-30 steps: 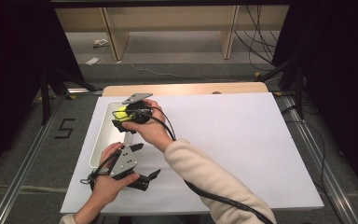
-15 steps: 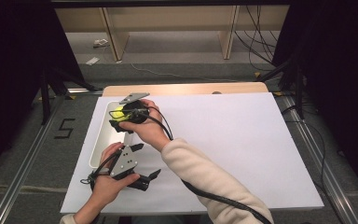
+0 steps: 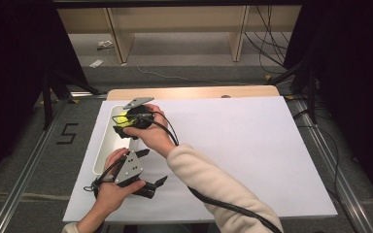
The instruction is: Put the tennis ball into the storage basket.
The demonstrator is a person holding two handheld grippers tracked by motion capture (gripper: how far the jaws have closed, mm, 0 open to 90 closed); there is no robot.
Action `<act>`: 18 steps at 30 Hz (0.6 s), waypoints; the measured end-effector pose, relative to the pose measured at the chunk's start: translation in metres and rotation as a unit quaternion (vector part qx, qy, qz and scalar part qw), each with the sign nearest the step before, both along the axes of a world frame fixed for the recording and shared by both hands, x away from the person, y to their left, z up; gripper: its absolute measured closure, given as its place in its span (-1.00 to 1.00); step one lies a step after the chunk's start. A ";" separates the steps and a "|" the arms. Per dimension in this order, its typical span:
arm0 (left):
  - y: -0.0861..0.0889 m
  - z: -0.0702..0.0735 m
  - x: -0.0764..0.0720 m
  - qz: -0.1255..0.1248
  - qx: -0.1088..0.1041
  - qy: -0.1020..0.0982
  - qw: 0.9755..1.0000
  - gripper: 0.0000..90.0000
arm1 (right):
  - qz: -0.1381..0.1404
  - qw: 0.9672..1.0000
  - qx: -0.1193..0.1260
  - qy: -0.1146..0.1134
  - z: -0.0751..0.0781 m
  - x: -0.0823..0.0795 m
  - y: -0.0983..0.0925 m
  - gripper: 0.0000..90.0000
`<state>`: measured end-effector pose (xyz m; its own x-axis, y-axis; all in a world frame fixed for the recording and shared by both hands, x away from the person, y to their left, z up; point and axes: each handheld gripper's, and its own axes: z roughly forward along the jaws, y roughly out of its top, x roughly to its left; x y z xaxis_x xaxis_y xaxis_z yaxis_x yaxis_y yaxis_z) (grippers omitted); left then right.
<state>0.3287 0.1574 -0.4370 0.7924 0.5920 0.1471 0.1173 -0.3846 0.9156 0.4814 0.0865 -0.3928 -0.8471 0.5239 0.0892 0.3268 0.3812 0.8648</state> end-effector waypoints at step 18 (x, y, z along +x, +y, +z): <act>0.000 0.000 0.000 0.000 0.000 0.000 1.000 -0.98 | 0.007 1.000 -0.007 0.001 -0.001 0.001 0.007 -0.42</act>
